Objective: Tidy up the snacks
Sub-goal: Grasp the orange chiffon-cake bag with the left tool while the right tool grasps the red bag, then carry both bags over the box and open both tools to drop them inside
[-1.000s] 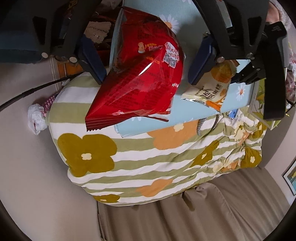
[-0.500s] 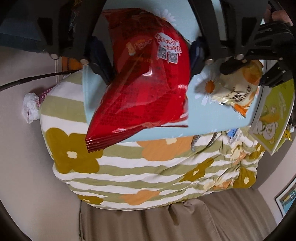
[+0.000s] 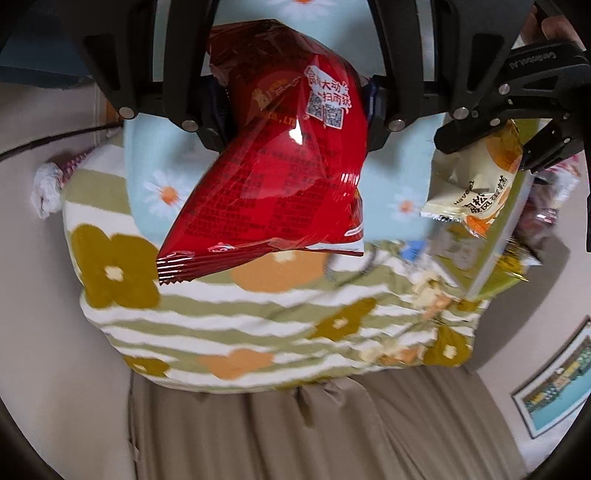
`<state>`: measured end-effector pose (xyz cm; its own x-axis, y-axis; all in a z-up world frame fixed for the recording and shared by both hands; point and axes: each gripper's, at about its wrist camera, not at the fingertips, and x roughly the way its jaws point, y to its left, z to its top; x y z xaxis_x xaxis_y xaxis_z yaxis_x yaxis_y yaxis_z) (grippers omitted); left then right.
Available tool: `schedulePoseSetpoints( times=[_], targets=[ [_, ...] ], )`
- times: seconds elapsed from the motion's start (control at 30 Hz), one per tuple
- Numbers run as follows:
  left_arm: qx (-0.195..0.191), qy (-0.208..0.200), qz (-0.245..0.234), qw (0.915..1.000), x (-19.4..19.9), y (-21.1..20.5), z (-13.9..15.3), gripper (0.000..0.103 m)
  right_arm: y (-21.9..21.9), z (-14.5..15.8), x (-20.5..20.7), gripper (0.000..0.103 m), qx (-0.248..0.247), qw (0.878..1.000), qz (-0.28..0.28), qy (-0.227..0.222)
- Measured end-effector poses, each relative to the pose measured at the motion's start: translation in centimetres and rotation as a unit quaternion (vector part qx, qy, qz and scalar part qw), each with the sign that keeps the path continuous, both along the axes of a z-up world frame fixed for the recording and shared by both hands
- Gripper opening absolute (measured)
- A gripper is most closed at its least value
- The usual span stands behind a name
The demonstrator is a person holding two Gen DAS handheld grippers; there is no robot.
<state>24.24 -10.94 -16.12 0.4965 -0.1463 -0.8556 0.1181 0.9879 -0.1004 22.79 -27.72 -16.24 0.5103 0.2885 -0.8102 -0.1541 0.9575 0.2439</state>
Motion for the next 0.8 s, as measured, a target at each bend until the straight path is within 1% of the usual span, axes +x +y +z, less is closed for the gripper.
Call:
schedulePoseSetpoints(
  times=[0.13,0.23,0.33,0.4,0.5,0.6,0.7,0.73,0.8],
  targets=[
    [-0.005,-0.031,0.018,0.9994,-1.2,4.2,4.5,0.072,3.9,3.8,-0.3,0.051,0.027,0.999,0.02,-0.026],
    [-0.002,-0.047,0.032,0.9984,-1.9,8.2,7.2,0.072,7.2,6.4,-0.5,0.051,0.045,0.998,0.031,-0.044],
    [0.007,-0.057,0.048,0.9972,-2.3,12.3,9.3,0.072,11.3,8.8,-0.7,0.051,0.065,0.995,0.044,-0.06],
    [0.007,-0.06,0.058,0.9965,-2.5,15.2,10.3,0.072,13.6,10.0,-0.8,0.051,0.077,0.994,0.051,-0.066],
    [0.016,-0.062,0.069,0.9956,-2.3,19.6,11.3,0.072,17.3,11.2,-0.8,0.051,0.084,0.992,0.058,-0.076],
    [0.019,-0.058,0.076,0.9953,-1.8,23.3,11.6,0.072,20.3,11.9,-0.6,0.051,0.088,0.991,0.057,-0.082],
    [0.015,-0.047,0.076,0.9959,-0.9,26.3,11.1,0.072,22.5,12.1,-0.2,0.051,0.087,0.991,0.052,-0.085],
    [0.013,-0.043,0.075,0.9962,-0.6,26.7,10.7,0.072,23.1,12.2,-0.2,0.051,0.087,0.991,0.049,-0.086],
    [-0.001,-0.03,0.069,0.9972,0.2,27.8,9.9,0.076,24.1,12.2,-0.1,0.051,0.084,0.992,0.043,-0.086]
  ],
)
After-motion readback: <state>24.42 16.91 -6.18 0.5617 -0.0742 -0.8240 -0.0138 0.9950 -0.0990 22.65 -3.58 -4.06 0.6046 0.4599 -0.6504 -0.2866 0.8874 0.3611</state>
